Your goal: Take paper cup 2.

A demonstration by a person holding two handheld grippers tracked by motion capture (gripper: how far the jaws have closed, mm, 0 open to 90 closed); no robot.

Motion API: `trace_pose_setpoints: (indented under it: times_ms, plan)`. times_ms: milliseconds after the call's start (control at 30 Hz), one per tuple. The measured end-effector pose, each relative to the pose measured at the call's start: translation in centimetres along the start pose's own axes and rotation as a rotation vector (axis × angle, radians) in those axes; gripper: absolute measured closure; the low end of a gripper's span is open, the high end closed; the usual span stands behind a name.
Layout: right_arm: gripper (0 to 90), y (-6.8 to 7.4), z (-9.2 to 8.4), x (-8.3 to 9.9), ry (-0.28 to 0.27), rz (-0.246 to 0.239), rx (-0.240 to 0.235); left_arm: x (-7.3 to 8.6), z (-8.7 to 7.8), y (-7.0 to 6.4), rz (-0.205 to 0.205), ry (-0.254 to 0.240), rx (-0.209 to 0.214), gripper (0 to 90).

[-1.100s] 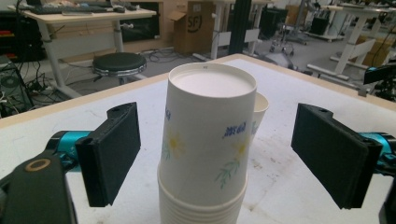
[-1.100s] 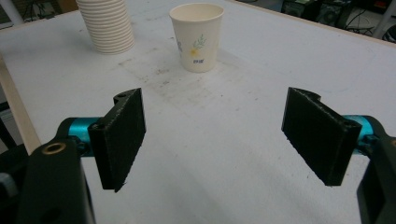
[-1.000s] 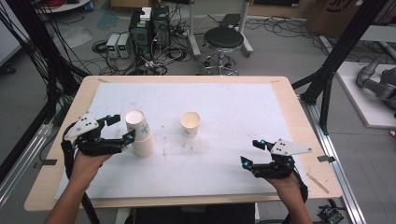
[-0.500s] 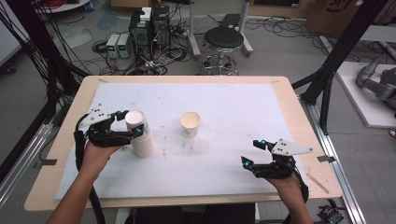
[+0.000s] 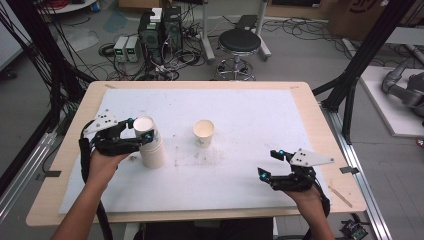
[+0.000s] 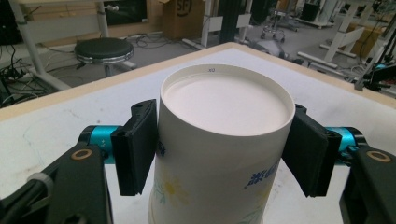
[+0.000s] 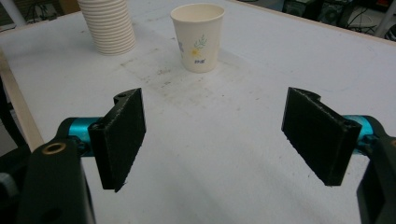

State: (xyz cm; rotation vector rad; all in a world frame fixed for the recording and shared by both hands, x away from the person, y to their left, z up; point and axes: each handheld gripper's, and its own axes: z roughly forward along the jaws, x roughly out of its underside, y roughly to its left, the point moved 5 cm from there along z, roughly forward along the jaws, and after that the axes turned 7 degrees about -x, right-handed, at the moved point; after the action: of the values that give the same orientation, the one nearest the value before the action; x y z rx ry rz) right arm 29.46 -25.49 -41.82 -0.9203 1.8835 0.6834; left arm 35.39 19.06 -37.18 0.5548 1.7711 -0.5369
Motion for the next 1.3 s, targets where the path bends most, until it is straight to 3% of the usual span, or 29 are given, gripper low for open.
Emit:
trace_pose_setpoints:
  times_ms: [433, 833, 1067, 1167, 1300]
  plan:
    - [22.1, 0.1, 0.0, -0.1, 0.002, -0.005, -0.001, -3.2, -1.0, -0.3, 0.011, -0.057, 0.021, 33.1]
    - [22.1, 0.1, -0.1, -0.1, -0.001, -0.008, -0.001, -6.2, -1.9, -1.2, 0.068, -0.120, 0.014, 34.1]
    - [22.1, 0.2, -0.2, -0.3, -0.004, -0.009, 0.001, -8.1, -2.1, -2.5, 0.098, -0.181, 0.016, 34.5]
    - [22.1, 0.2, -0.2, -0.3, -0.003, -0.009, -0.001, -8.8, -1.9, -3.3, 0.096, -0.203, 0.041, 34.5]
    - [22.9, 0.3, -0.3, -0.3, -0.001, -0.006, -0.006, -9.1, -1.3, -4.8, 0.092, -0.209, 0.111, 34.5]
